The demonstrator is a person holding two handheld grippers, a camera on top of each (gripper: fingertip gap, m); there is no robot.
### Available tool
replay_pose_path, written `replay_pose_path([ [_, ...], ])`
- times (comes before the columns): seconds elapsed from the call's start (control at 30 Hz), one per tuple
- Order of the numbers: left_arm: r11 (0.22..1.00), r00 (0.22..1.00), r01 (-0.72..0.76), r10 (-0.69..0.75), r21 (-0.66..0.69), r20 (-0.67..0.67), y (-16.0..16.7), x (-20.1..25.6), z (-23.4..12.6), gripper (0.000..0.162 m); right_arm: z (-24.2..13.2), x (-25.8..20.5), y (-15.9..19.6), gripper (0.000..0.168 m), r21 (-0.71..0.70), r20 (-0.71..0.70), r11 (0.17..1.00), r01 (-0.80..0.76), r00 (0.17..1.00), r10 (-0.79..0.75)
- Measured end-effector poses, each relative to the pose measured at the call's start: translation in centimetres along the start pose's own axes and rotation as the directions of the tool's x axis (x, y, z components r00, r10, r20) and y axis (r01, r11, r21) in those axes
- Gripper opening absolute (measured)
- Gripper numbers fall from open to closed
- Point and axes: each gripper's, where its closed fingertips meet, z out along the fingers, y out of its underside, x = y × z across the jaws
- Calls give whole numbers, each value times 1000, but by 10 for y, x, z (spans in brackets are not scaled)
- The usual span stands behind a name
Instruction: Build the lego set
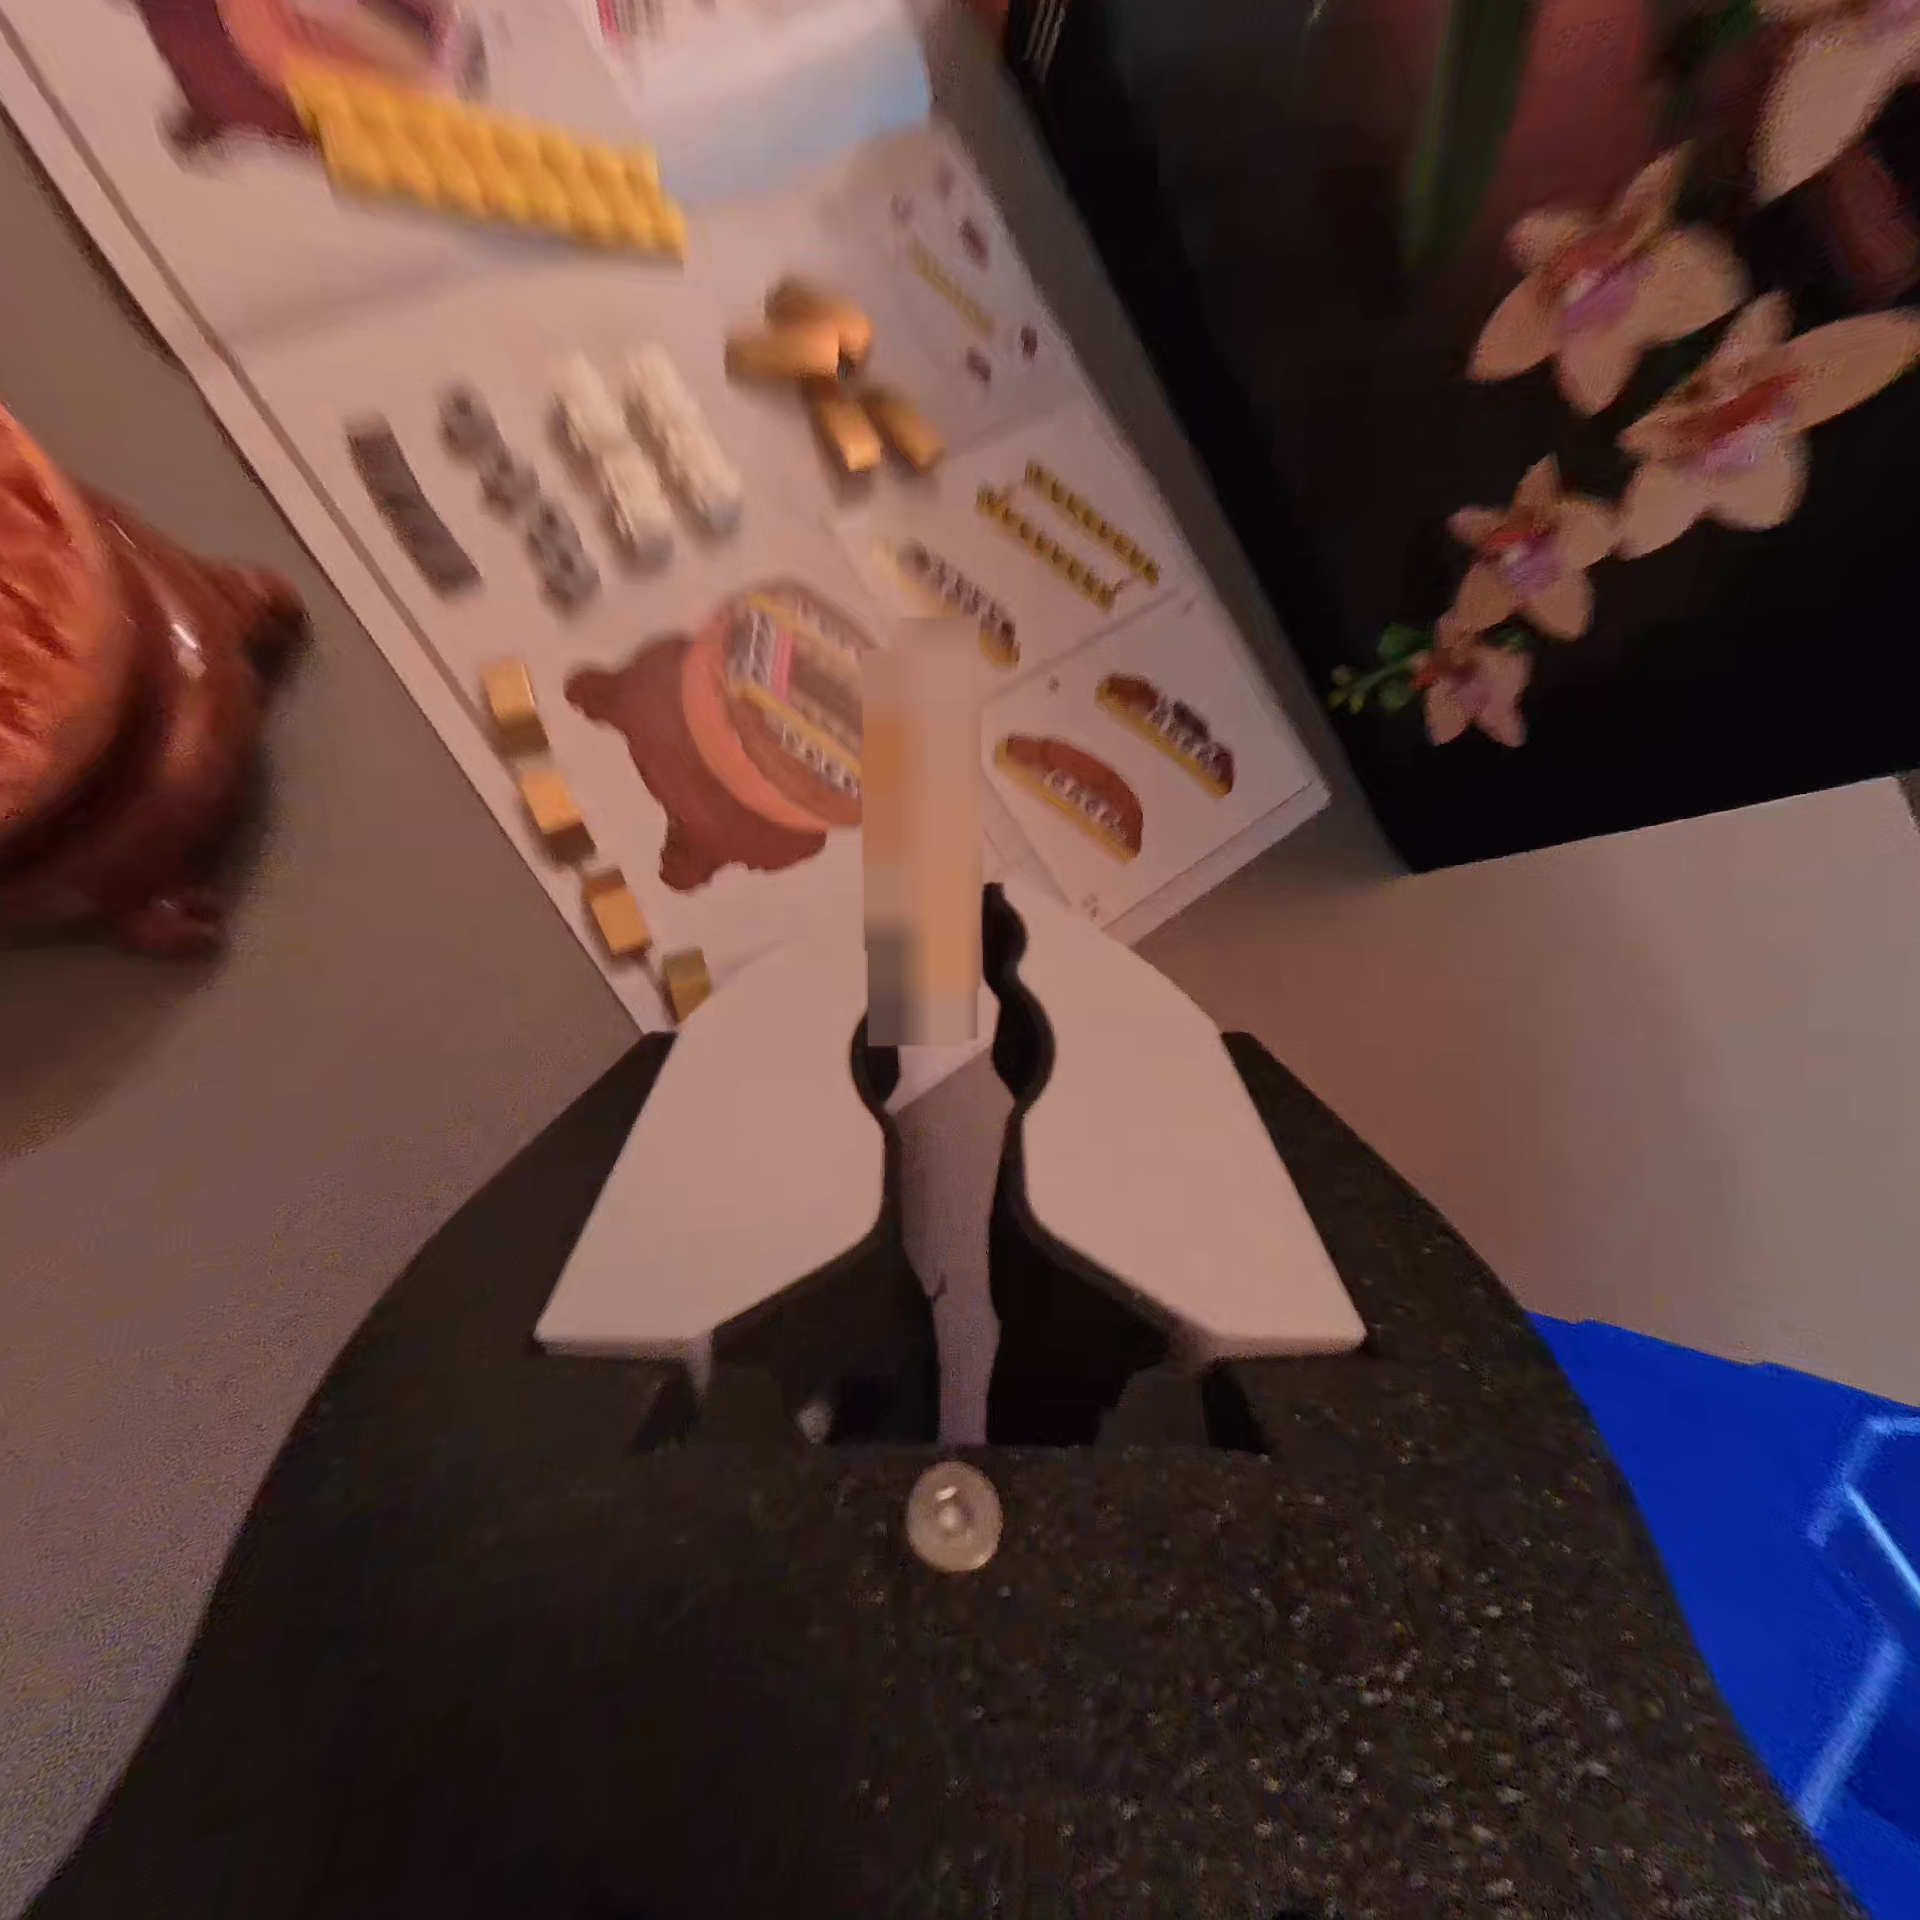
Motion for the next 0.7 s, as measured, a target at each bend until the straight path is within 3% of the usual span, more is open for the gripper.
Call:
replay_pose_path([
  [0.07, 1000, 1000, -4, 4, 2, 10, 0, 0, -3, 7, 12, -11, 14, 18, -57, 25, 998, 35, 999, -33],
  [0.2, 1000, 1000, -15, 15, -3, 24, -1, 0, -7, 7, 19, -4, 21, 14, -69, -70, 991, 111, 991, -115],
  [0.4, 1000, 1000, -10, 10, 3, 24, -1, -2, -7, 7, 27, -5, 24, 1, -64, 0, 996, 65, 998, -65],
  [0.57, 1000, 1000, -11, 11, 19, 6, -2, 0, -6, 7, 21, -8, 6, 0, 16, 168, 984, -179, 970, 174],
  [0.7, 998, 998, -43, 45, 40, -41, -4, 9, -10, 7, 3, -6, -24, 0, 103, 262, 956, -273, 935, 238],
])
